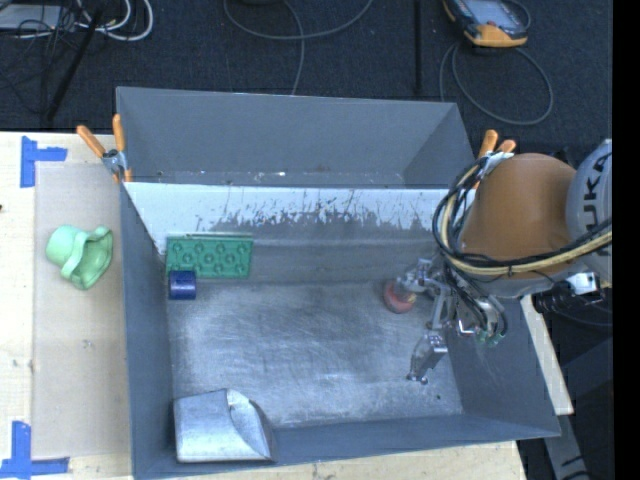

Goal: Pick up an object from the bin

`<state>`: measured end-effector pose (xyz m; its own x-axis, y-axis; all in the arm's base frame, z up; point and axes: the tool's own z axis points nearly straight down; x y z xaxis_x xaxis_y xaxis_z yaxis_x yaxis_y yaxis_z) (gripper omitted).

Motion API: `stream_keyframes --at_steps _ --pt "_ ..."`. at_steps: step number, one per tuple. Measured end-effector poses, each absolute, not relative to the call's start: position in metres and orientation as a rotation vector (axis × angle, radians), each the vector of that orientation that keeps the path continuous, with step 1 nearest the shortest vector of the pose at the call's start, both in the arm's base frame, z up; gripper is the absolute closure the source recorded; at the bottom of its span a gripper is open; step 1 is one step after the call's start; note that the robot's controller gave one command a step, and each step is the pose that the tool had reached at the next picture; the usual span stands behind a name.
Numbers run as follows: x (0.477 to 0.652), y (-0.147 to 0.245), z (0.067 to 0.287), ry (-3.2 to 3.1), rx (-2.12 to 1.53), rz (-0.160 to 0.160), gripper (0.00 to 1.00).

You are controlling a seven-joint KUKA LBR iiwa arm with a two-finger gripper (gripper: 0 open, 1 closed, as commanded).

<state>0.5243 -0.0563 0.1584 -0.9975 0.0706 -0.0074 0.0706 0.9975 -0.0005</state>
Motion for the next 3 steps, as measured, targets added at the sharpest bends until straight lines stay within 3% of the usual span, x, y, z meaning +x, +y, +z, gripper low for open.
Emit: stream_keyframes --at_steps 1,2,3 --pt "0.609 -0.095 0.141 3.101 0.493 0.0 0.0" --pt "0.607 -0.096 0.073 3.07 0.686 0.001 0.0" --pt "0.609 -0.097 0.078 3.065 0.686 0.002 1.0"
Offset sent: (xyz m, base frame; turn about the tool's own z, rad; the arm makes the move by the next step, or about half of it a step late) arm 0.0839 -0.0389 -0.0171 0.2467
